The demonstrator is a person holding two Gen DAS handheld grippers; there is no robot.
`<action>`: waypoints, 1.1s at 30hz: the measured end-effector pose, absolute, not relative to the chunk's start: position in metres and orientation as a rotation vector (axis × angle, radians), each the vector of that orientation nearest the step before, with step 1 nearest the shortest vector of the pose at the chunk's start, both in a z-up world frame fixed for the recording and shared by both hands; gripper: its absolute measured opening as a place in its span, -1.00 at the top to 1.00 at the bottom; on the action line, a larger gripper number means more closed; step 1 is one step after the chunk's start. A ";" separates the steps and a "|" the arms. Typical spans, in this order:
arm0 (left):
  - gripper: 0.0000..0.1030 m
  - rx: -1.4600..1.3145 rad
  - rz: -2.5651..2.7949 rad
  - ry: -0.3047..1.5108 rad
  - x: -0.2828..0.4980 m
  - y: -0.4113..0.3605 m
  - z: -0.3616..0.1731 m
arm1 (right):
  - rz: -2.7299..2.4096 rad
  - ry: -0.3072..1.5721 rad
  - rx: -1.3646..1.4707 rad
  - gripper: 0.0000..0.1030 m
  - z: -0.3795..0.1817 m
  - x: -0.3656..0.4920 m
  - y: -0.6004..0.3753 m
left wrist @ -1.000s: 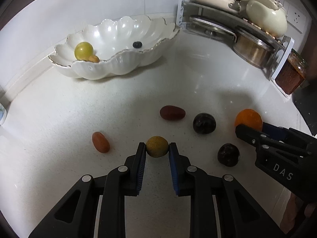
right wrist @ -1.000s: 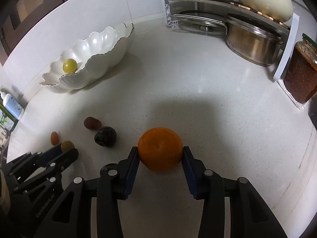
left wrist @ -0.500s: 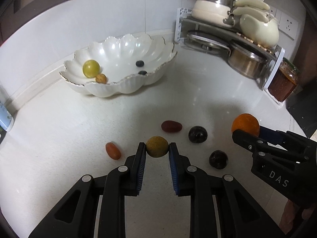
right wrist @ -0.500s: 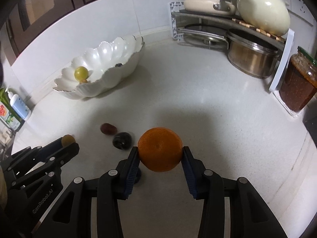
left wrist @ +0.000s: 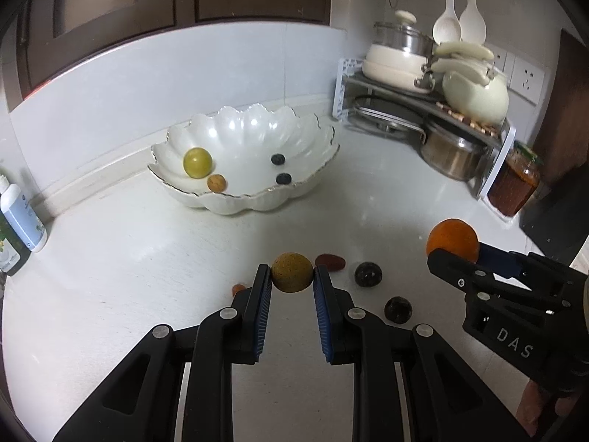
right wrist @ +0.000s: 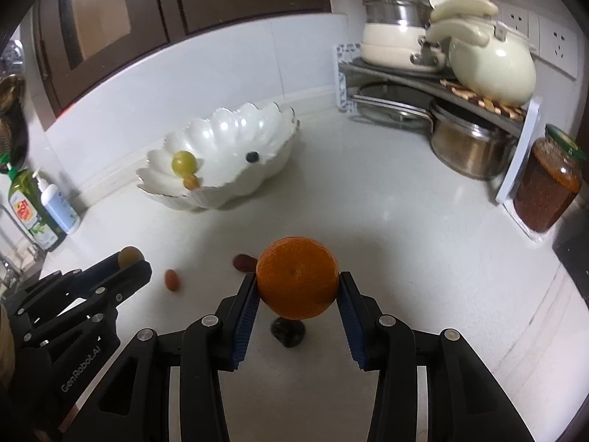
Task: Organize fruits
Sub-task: 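Carry the yellow-brown fruit with the left tool while the right tool carries the orange to the bowl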
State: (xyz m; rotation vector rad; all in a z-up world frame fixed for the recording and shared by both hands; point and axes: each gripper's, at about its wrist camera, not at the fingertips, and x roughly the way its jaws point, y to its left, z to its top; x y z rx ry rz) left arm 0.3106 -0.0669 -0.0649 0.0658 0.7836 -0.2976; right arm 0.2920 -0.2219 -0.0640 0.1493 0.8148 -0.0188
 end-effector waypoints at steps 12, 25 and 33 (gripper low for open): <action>0.53 0.057 -0.270 0.668 0.317 -0.042 -0.031 | 0.015 0.739 0.146 0.14 -0.039 0.300 -0.198; 0.53 0.064 -0.238 0.615 0.335 -0.025 -0.008 | 0.042 0.688 0.139 0.14 -0.017 0.325 -0.181; 0.53 0.074 -0.226 0.589 0.353 -0.020 0.004 | 0.049 0.661 0.127 0.14 -0.005 0.344 -0.172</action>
